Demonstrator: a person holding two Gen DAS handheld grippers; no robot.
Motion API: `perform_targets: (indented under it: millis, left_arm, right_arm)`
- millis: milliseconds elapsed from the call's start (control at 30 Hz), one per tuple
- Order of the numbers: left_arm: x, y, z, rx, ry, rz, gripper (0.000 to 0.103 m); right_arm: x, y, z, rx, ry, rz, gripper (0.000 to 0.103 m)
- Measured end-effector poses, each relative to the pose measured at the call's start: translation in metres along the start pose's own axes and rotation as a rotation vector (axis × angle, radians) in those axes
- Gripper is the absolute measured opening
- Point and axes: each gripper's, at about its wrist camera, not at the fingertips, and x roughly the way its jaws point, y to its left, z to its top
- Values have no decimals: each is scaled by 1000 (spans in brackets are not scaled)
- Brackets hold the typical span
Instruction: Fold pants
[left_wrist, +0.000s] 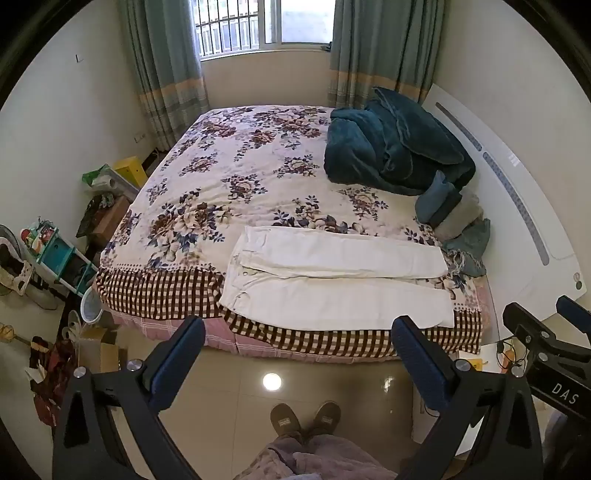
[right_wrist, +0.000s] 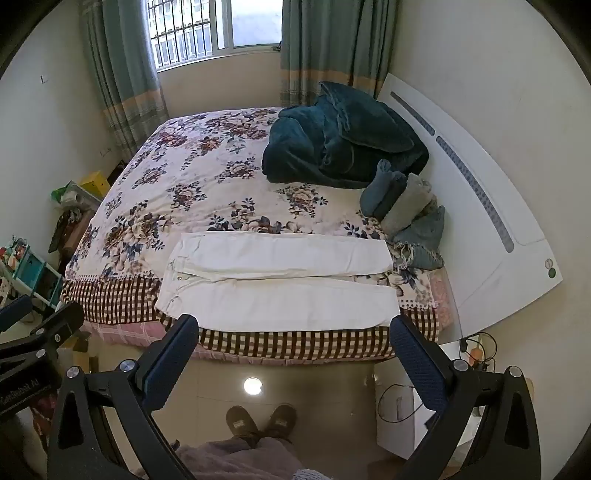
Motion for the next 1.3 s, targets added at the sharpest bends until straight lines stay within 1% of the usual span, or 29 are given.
perform_targets:
  millis: [100,133,233,300,333,833,867,1067,1133,1200,1300]
  left_arm:
    - [0,0,0,-3,-4,-9,103]
    - [0,0,0,-2,-4,-9,103]
    - [0,1,0,-5,-7,-11,103]
    - [0,1,0,-6,-11,-11,103]
    - [0,1,0,-5,-10,-12,103]
    - [-1,2,-1,-8,-12,-20,103]
    - [-8,1,0,-10,-10,-22,103]
    - [-14,0,6,-2,-13,-23,103]
    - [-17,-2,11,2,-13,-25,103]
    - [-19,-15,12,3,-17,-21,103]
    - [-16,-17,11,3,-17,-23,103]
  right_arm:
    - [1,-5,1,-8,8,3,103]
    - [-2,2,1,-17,4,-4,103]
    - [-4,-5,0,-17,4,-5,103]
    - [-13,11,-2,-36,0,-25,103]
    - [-13,11,-2,-37,-1,-25,103]
    - [-19,2,-3,-29,-1,-25,103]
    - [-20,0,-4,-27,-2,-25,103]
    - [-22,-5,-4,-20,-3,-24,103]
    - [-23,-5,-5,-18,-3,-24,103]
    - [-24,-8,-6,-17,-5,-27,103]
    - [-26,-12,-7,-15,-3,-27,103]
